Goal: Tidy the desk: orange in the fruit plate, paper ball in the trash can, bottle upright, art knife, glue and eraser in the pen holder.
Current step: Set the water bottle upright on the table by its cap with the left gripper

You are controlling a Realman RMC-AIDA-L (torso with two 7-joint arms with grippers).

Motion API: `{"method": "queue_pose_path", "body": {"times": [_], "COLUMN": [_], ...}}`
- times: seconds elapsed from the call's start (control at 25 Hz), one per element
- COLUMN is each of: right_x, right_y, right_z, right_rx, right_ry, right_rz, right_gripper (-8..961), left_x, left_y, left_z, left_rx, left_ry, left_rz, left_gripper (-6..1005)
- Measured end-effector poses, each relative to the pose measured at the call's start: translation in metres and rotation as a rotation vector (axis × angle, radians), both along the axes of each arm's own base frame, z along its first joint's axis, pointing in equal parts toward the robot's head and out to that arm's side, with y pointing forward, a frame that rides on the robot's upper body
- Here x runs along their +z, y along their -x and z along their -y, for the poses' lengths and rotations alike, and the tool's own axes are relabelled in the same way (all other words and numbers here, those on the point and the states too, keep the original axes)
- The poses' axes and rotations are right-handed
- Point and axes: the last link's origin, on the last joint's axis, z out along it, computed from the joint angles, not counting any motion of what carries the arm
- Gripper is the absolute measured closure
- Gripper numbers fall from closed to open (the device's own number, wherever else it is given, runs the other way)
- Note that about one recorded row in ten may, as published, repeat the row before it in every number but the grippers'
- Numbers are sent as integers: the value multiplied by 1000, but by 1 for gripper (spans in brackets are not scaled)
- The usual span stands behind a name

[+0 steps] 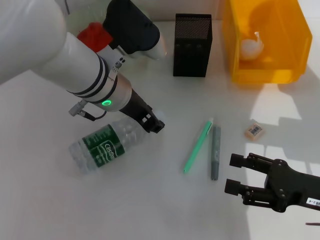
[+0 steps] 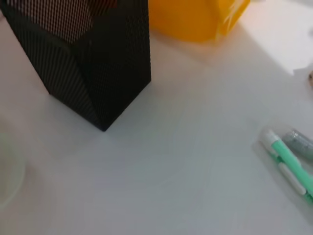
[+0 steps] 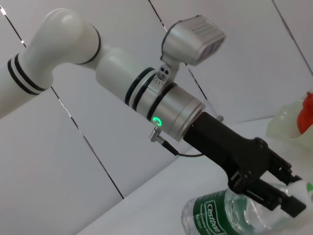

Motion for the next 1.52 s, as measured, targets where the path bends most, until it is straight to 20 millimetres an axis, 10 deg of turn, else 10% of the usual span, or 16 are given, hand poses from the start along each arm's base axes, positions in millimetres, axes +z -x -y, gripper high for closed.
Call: {"method": "queue_pose_path", "body": {"times": [0.32,0.92,1.52], "right_x": [-1,5,3], "right_y": [1,20,27], "right_z": [1,-16,-22], "right_rx": [-1,8,-7], "right_ry": [0,17,11], "right_rz": [-11,-97,-145], "right_gripper": [126,126,127], "left_x": [32,108,86], "left_y": [-20,15,89], "left_z": [7,25,42], "left_rx": [-90,-127,-164], "left_ry": [-99,-255,-402], "left_rz": [121,533,1039], "left_gripper": [556,555,556]}}
